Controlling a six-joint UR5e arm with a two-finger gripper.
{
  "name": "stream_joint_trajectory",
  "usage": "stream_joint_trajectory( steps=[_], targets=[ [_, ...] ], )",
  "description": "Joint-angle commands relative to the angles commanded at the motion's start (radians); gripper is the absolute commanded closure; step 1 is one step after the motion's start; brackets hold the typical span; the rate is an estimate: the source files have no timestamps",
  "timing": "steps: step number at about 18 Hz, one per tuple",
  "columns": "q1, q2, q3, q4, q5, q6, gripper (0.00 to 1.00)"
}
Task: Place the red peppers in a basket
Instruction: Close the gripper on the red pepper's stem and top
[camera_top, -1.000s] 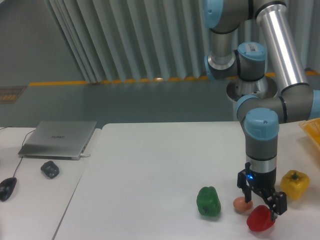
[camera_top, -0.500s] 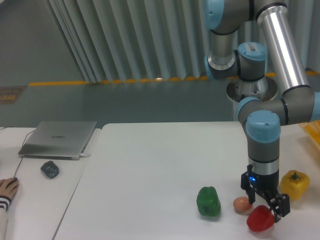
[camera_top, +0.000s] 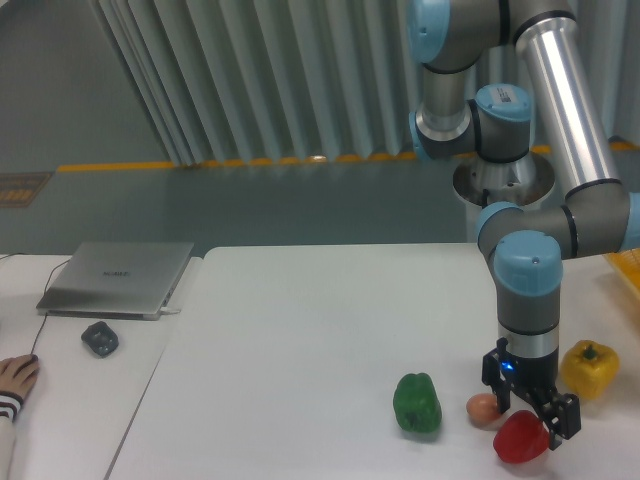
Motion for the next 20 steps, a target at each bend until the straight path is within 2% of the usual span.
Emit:
stream_joint_trajectory(
  steps=[4, 10, 12, 15, 17, 18, 20],
  targets=[
    [0.000, -0.008, 0.000, 0.000, 0.002, -0.003, 0.00],
    [0.000, -0.008, 0.000, 0.000, 0.003, -0.025, 0.13],
    [0.000, -0.006, -0.002, 0.000, 0.003, -0.028, 0.28],
    [-0.002, -0.006, 0.000, -0.002, 0.005, -0.028, 0.38],
    [0.000, -0.003, 0.000, -0.003, 0.005, -0.028, 0.49],
    [0.000, 0.003, 0.002, -0.006, 0.002, -0.026, 0.61],
    [0.000, 0.006, 0.000, -0.008, 0.002, -0.026, 0.62]
  ],
)
